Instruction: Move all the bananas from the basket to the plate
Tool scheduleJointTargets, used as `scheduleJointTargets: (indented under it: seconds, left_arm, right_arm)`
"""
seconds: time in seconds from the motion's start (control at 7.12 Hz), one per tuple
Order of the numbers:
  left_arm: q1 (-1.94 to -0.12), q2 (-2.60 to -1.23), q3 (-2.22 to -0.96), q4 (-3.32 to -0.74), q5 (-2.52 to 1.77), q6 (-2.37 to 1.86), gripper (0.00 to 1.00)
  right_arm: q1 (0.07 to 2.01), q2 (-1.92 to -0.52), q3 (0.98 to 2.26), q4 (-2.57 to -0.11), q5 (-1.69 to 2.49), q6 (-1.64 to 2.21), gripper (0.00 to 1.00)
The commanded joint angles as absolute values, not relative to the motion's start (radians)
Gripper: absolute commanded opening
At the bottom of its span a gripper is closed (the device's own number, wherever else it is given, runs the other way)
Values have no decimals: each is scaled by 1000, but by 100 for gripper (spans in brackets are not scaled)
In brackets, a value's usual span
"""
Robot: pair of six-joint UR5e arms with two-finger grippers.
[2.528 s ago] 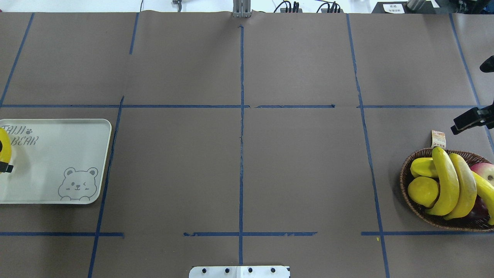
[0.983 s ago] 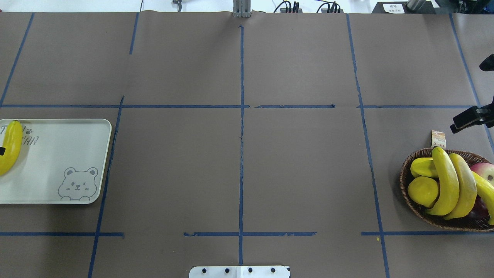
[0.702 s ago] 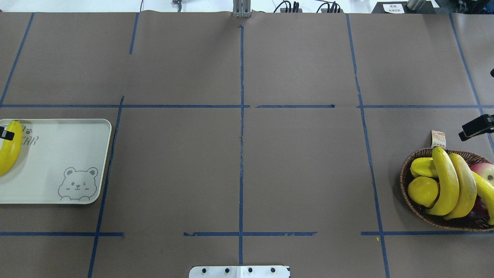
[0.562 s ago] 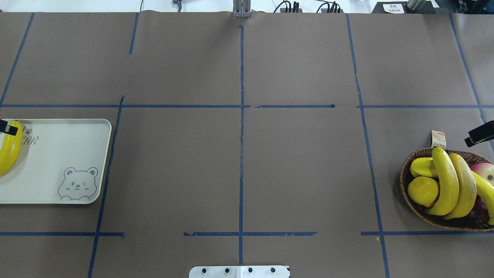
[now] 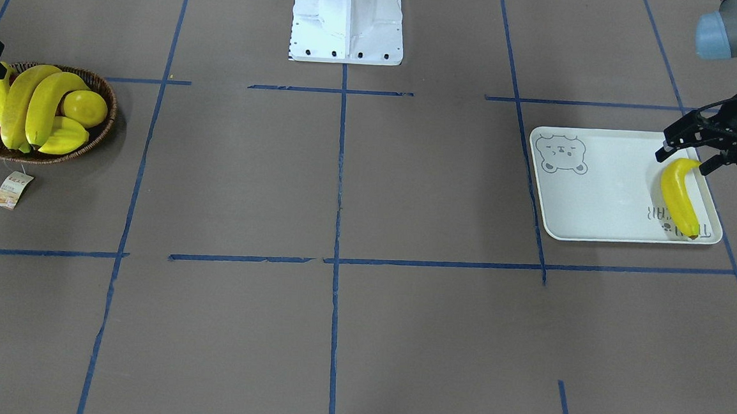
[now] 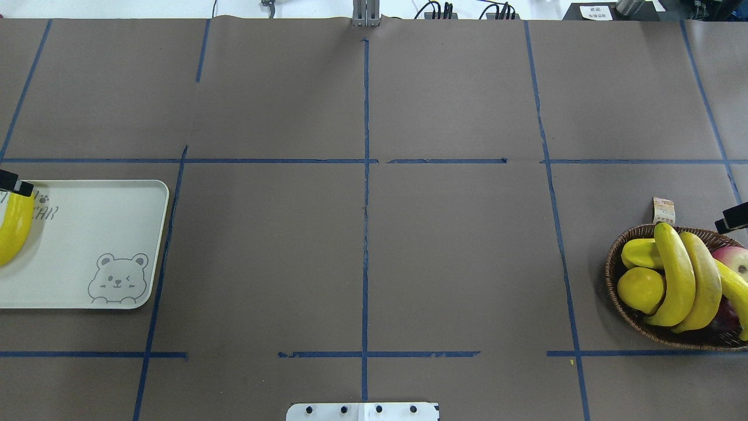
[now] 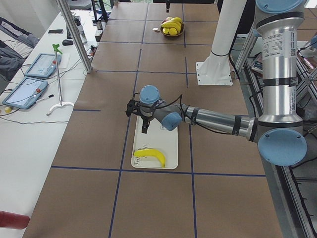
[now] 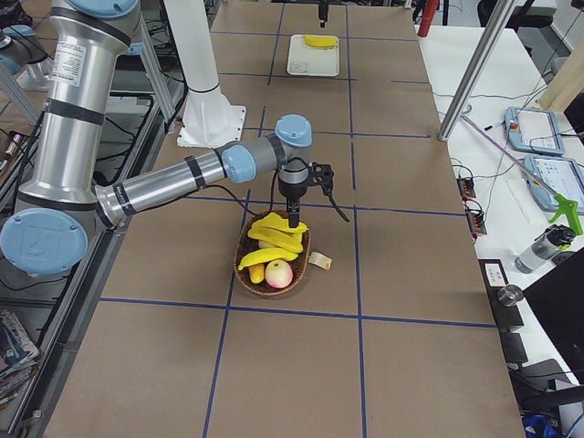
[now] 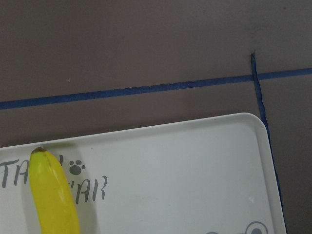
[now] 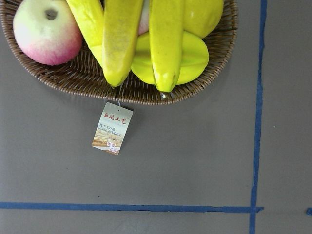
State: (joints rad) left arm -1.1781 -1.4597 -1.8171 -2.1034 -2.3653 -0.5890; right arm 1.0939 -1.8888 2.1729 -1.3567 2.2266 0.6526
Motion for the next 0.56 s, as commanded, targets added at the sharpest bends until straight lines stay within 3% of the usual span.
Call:
scheduleJointTargets:
  seconds: [0.0,0.42]
  left_arm:
    - [-1178,-1460,-1819,-2103,-2365,-589,100]
    - [-1170,-1460,-1810,-2103,-2364,-589,100]
  right_arm:
    - [883,-1904,2172,-1222,2040,969,100]
    - [715,-1904,2169,-1227,1903,1122,97]
